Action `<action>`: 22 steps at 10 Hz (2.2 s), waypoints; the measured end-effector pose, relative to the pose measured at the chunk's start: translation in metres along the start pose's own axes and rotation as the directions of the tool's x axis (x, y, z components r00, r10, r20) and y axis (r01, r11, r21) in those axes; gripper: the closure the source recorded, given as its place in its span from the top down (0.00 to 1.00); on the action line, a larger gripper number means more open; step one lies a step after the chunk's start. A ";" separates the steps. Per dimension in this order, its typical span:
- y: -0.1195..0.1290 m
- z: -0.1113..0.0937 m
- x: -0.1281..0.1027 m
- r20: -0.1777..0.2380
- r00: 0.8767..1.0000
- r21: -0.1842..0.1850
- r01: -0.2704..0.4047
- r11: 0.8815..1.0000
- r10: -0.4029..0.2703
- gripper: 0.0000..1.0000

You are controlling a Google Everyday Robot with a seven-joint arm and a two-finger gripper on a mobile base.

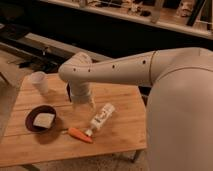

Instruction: Knock the eraser over

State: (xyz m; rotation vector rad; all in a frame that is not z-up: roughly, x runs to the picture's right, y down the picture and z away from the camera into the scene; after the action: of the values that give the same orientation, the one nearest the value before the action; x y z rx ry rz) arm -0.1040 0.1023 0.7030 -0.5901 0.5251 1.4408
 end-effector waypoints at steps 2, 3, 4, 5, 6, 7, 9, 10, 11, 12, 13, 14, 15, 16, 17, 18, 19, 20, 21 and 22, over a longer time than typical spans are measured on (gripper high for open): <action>0.000 0.000 0.000 0.000 1.000 0.000 0.000 1.000 0.000 0.65; 0.000 0.000 0.000 0.000 1.000 0.000 0.000 1.000 0.000 0.65; 0.000 0.000 0.000 0.000 1.000 0.000 0.000 1.000 0.000 0.65; 0.000 0.000 0.000 0.000 1.000 0.000 0.000 1.000 0.000 0.65; 0.000 0.000 0.000 0.000 1.000 0.000 0.000 1.000 0.000 0.65; 0.001 0.001 0.000 -0.004 1.000 -0.004 0.001 1.000 -0.001 0.65; -0.001 0.005 -0.011 -0.009 1.000 -0.020 0.005 1.000 -0.005 0.65; -0.002 0.007 -0.022 -0.003 1.000 -0.032 0.006 0.999 -0.006 0.65; -0.005 0.008 -0.033 0.007 1.000 -0.033 0.006 0.999 -0.006 0.65; -0.009 0.007 -0.054 0.017 1.000 -0.038 0.000 0.999 0.001 0.65; -0.011 0.007 -0.069 0.023 1.000 -0.040 -0.004 0.999 0.005 0.65; -0.013 0.007 -0.080 0.026 1.000 -0.036 -0.006 0.999 0.007 0.65; -0.010 0.008 -0.101 0.037 0.999 -0.027 0.003 1.000 -0.002 0.65; -0.005 0.008 -0.115 0.042 0.999 -0.020 0.013 1.000 -0.012 0.65; 0.001 0.009 -0.124 0.046 0.999 -0.014 0.024 1.000 -0.023 0.65; 0.007 0.012 -0.136 0.050 0.998 -0.003 0.036 0.999 -0.036 0.65; 0.010 0.015 -0.143 0.054 0.998 0.004 0.042 0.999 -0.043 0.65; 0.014 0.020 -0.151 0.056 0.997 0.012 0.048 0.999 -0.048 0.65; 0.015 0.022 -0.156 0.056 0.997 0.014 0.049 0.999 -0.050 0.65; 0.020 0.026 -0.162 0.048 0.997 -0.012 0.060 0.998 -0.059 0.65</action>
State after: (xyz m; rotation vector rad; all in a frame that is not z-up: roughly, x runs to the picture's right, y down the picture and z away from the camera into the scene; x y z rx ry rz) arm -0.1347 -0.0018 0.8274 -0.5759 0.4570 1.3997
